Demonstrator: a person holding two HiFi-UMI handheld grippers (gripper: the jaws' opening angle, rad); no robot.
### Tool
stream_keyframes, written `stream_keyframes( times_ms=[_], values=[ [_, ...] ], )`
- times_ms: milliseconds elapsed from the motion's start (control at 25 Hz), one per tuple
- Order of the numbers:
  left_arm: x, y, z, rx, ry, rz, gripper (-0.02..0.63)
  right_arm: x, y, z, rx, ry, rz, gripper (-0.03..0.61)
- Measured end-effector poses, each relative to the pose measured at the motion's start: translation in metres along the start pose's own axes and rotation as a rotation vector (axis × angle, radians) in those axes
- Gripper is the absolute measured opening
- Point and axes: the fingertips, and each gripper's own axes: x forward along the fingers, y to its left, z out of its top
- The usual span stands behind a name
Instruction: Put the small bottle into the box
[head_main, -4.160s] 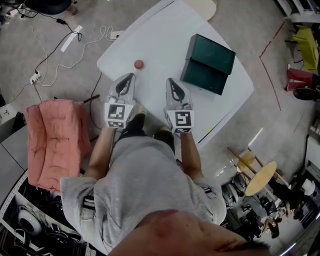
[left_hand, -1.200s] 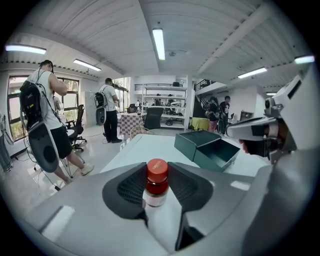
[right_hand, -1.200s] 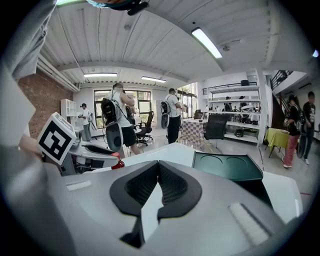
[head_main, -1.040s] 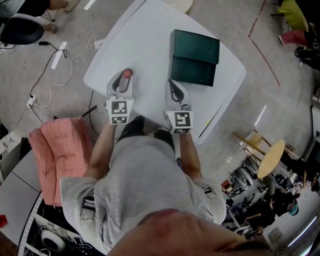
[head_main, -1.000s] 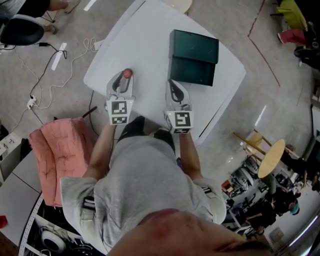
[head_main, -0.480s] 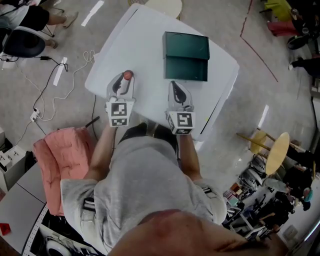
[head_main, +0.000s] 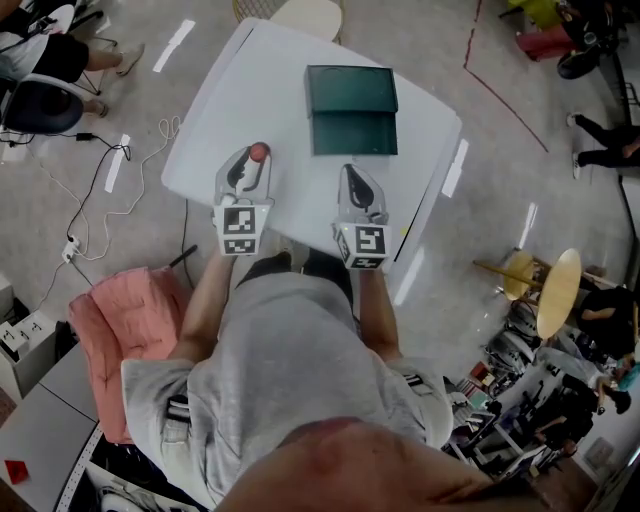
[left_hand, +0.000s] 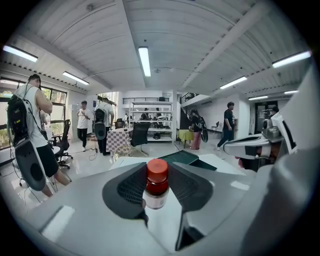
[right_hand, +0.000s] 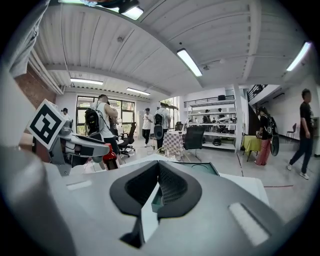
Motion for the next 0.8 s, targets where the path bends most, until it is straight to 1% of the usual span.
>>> stream_keyframes(
  times_ms=[800],
  values=[
    [0.063, -0.098, 0.03, 0.066, -0.002, -0.134, 0.137, -0.035, -0.105, -0.008, 0.05, -0.015, -0.133, 0.003]
  ],
)
